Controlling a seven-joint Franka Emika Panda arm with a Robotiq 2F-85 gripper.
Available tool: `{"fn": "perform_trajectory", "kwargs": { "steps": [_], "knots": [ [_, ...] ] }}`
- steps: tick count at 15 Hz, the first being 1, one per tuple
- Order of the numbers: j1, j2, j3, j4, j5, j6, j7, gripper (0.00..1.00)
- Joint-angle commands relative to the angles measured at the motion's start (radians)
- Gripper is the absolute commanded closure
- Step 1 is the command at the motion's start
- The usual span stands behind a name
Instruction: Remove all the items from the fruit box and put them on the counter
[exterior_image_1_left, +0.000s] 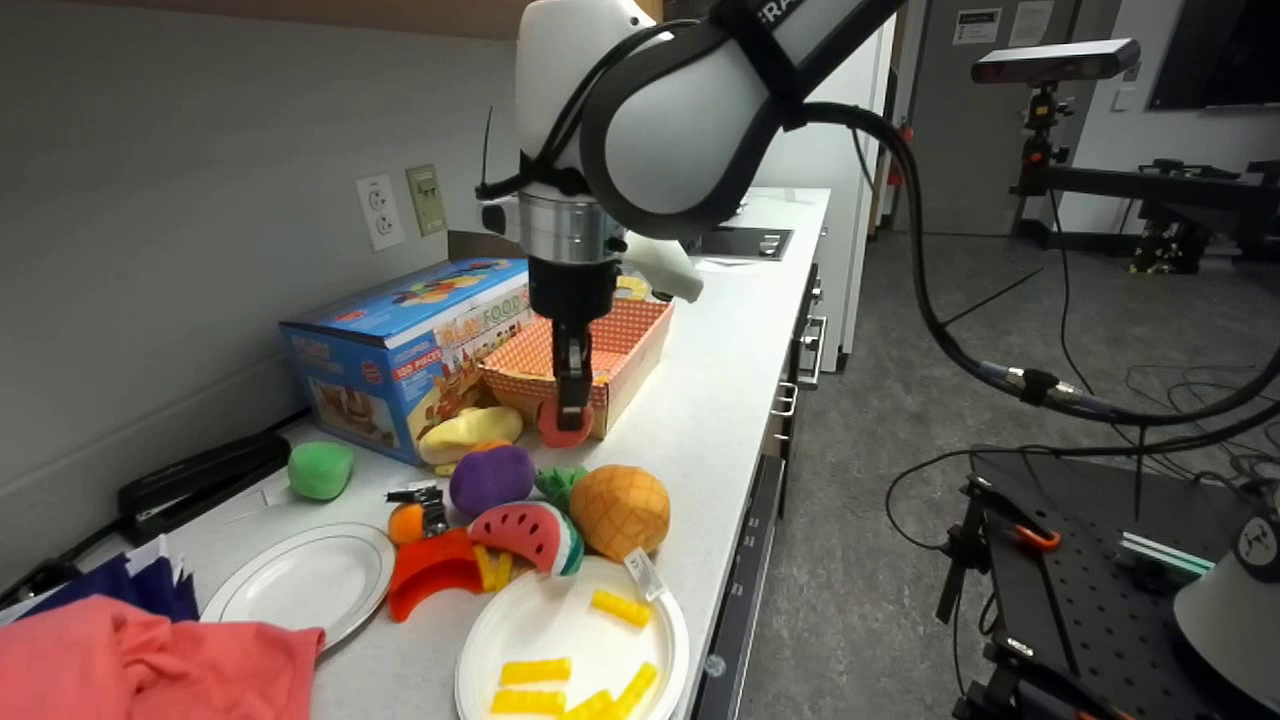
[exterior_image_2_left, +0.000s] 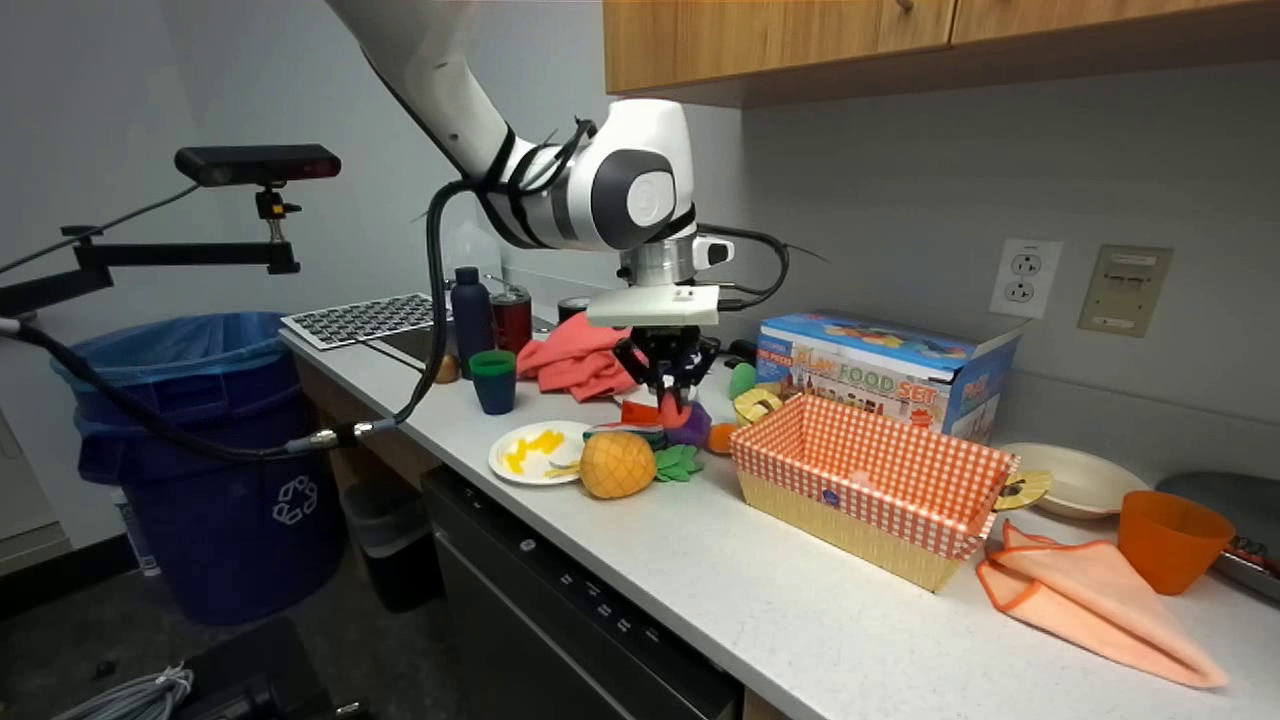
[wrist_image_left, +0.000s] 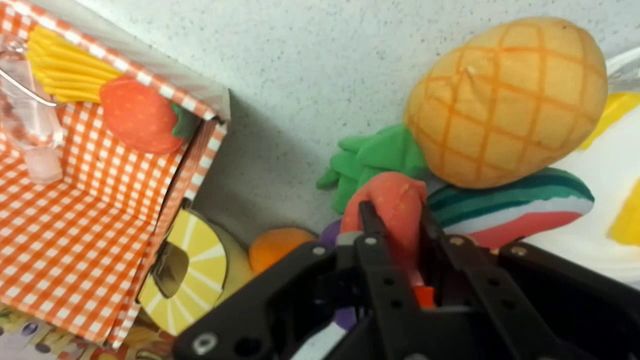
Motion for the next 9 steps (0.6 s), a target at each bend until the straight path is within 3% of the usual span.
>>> {"fn": "perform_trajectory", "kwargs": {
  "steps": [1,7,9],
  "knots": [
    [0.009,-0.019,-0.012,-0.042,-0.019,0.036,-0.011,0.49],
    [-0.005,-0.106,0.000,-0.069,0.038,0.055,-0.020,0.03],
    [-0.005,-0.154,-0.001,-0.087,0.060,0.048,-0.023,0.00]
  ]
}}
